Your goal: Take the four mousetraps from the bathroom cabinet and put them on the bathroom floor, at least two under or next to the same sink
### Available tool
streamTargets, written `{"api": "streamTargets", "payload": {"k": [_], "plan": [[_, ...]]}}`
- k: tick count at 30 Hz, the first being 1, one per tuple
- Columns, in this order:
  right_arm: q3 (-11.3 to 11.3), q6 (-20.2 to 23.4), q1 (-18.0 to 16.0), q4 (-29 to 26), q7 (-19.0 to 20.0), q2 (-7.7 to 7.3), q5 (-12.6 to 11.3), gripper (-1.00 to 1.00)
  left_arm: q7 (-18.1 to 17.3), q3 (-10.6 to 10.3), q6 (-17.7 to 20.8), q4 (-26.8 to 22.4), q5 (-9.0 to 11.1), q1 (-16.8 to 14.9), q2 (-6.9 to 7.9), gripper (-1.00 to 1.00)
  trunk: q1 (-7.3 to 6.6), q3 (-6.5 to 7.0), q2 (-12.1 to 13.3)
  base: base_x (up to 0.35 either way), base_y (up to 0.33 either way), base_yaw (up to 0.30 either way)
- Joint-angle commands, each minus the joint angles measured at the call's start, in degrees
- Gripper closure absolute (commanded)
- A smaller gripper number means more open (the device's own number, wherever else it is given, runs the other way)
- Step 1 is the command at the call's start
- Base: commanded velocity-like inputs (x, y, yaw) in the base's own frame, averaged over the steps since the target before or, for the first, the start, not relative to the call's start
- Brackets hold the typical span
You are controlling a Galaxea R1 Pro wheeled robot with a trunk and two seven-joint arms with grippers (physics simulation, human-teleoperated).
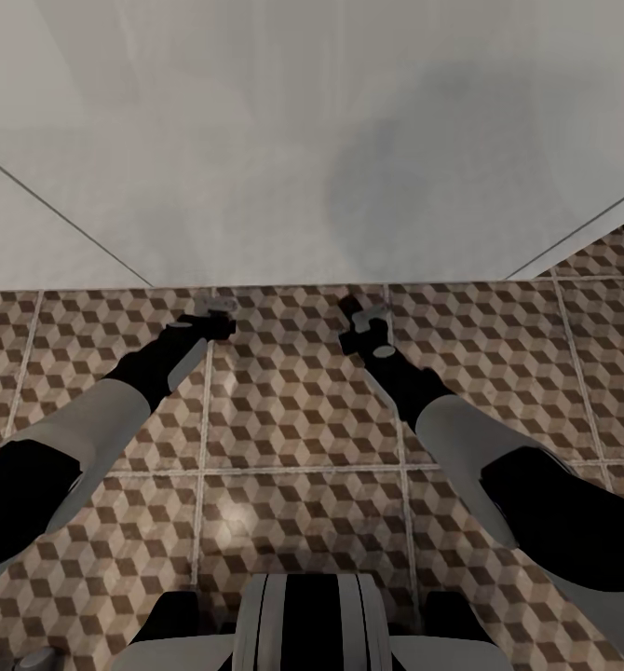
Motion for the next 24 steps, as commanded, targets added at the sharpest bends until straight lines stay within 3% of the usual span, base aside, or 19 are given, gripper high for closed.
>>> {"api": "streamTargets", "payload": {"k": [1, 24], "plan": [[0.47, 0.25, -0.03, 0.10, -0.33, 0.01, -0.59, 1.00, 0.51, -0.48, 0.23, -0.16, 0.60, 0.08, 0.09, -1.00, -0.01, -0.03, -0.01, 0.000, 0.000, 0.000], [0.45, 0.20, -0.04, 0.78, -0.33, 0.48, -0.59, 1.00, 0.69, -0.49, 0.25, -0.24, 0.51, 2.38, 0.09, -1.00, -0.01, -0.03, -0.01, 0.000, 0.000, 0.000]]}}
